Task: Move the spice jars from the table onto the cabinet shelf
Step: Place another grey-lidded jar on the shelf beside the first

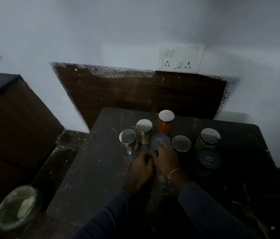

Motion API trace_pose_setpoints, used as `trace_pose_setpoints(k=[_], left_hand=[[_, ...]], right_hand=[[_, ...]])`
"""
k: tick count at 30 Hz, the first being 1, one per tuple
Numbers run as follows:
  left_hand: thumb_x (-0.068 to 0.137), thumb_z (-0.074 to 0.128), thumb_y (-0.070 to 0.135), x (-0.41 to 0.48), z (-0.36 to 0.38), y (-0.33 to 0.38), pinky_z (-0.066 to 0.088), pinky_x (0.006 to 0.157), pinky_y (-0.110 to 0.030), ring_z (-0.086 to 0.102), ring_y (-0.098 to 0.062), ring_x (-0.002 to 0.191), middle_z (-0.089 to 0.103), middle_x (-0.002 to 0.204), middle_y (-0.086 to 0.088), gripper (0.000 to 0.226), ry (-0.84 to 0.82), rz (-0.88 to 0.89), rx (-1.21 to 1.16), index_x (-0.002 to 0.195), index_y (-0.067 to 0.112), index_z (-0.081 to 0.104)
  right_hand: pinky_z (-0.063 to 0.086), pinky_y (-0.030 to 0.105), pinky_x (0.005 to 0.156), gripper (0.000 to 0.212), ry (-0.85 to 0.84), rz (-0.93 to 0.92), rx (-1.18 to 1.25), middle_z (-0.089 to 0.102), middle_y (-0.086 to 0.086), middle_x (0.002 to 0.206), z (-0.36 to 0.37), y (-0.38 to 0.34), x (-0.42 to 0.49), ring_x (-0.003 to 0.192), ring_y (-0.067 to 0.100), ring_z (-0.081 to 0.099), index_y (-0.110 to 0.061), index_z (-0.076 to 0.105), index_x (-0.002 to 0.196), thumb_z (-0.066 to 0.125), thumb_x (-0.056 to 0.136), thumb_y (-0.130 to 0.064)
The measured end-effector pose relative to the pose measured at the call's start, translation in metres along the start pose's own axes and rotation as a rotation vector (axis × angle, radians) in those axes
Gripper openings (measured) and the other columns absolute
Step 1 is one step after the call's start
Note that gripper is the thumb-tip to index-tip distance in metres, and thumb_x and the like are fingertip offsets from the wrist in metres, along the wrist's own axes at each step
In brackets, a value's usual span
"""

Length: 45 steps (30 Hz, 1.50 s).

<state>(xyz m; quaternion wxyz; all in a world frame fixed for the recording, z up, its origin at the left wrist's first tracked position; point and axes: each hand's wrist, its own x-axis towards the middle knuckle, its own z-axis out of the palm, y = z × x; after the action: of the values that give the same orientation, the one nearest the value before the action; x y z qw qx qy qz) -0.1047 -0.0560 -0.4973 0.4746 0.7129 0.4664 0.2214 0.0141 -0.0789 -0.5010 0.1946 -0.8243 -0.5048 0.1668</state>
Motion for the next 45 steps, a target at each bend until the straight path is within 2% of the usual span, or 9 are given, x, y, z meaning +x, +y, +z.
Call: trace_pose_setpoints(k=[6,11,17,20,32,34,37,41,45], left_hand=[[0.093,0.053,0.009,-0.010,-0.010,-0.005,0.043,0.062,-0.005,0.056,0.005,0.085,0.060,0.100,0.010,0.020,0.060,-0.122,0.052,0.107,0.021,0.060],[0.092,0.058,0.012,-0.013,-0.016,-0.008,0.050,0.082,-0.024,0.061,-0.014,0.104,0.064,0.110,0.003,0.024,0.066,-0.186,0.013,0.116,0.016,0.057],[0.075,0.078,0.012,-0.002,-0.042,-0.021,0.045,0.076,-0.006,0.053,0.006,0.099,0.051,0.117,0.013,0.075,-0.075,-0.068,-0.145,0.137,0.025,0.037],[0.067,0.081,0.021,0.005,-0.062,-0.028,0.052,0.081,-0.018,0.060,-0.006,0.104,0.056,0.125,0.003,0.086,-0.172,-0.103,-0.282,0.140,0.021,0.035],[0.075,0.063,0.034,0.030,-0.065,-0.028,0.055,0.074,-0.036,0.070,-0.025,0.090,0.073,0.098,-0.008,0.033,-0.288,-0.137,-0.626,0.105,0.021,0.068],[0.075,0.063,0.036,0.035,-0.063,-0.019,0.055,0.081,-0.044,0.068,-0.030,0.095,0.070,0.105,-0.014,0.043,-0.297,-0.149,-0.632,0.112,0.015,0.063],[0.073,0.068,0.042,0.039,-0.059,0.005,0.058,0.072,-0.034,0.070,-0.024,0.093,0.066,0.110,-0.008,0.057,-0.194,-0.120,-0.578,0.122,0.020,0.052],[0.093,0.058,0.038,0.038,-0.049,0.036,0.057,0.074,-0.026,0.065,-0.010,0.095,0.062,0.108,0.010,0.042,-0.114,0.045,-0.397,0.132,0.027,0.046],[0.104,0.037,0.025,0.044,-0.056,0.051,0.054,0.065,-0.023,0.067,-0.013,0.079,0.071,0.084,0.003,0.028,-0.143,0.008,-0.620,0.103,0.019,0.064]], right_hand=[[0.042,0.038,0.099,0.037,0.066,-0.017,-0.196,0.046,0.009,0.140,0.020,0.004,0.001,0.129,0.028,0.040,-0.016,0.052,0.131,0.051,0.095,-0.025],[0.039,0.032,0.100,0.027,-0.023,-0.193,-0.165,0.052,0.005,0.133,0.017,0.007,0.008,0.125,0.023,0.041,-0.017,0.058,0.122,0.053,0.096,-0.020],[0.045,0.038,0.094,0.005,-0.164,-0.279,0.333,0.058,0.009,0.108,-0.003,-0.010,0.001,0.103,0.022,0.055,-0.005,0.065,0.088,0.060,0.088,-0.007],[0.048,0.027,0.086,0.003,-0.226,-0.221,0.560,0.063,0.002,0.106,-0.011,-0.019,-0.004,0.098,0.008,0.059,-0.010,0.065,0.087,0.062,0.088,-0.011],[0.050,0.013,0.074,0.017,0.005,-0.060,0.871,0.067,-0.014,0.093,-0.024,-0.037,-0.001,0.091,0.002,0.064,-0.030,0.064,0.086,0.061,0.092,-0.014],[0.049,0.018,0.076,0.011,0.043,-0.016,0.913,0.064,-0.012,0.100,-0.026,-0.036,-0.004,0.096,0.010,0.063,-0.029,0.060,0.098,0.061,0.093,-0.019],[0.051,0.017,0.074,0.052,0.080,0.117,1.081,0.053,-0.020,0.116,-0.024,-0.038,-0.012,0.102,0.003,0.059,-0.032,0.038,0.135,0.064,0.090,-0.033],[0.055,0.018,0.069,0.071,0.238,0.213,1.179,0.060,-0.003,0.124,-0.020,-0.050,-0.019,0.103,0.012,0.065,-0.026,0.034,0.142,0.067,0.083,-0.047],[0.061,0.038,0.072,0.054,0.365,0.243,1.466,0.070,0.011,0.111,-0.044,-0.041,-0.013,0.098,0.030,0.070,-0.015,0.058,0.126,0.060,0.083,-0.048]])
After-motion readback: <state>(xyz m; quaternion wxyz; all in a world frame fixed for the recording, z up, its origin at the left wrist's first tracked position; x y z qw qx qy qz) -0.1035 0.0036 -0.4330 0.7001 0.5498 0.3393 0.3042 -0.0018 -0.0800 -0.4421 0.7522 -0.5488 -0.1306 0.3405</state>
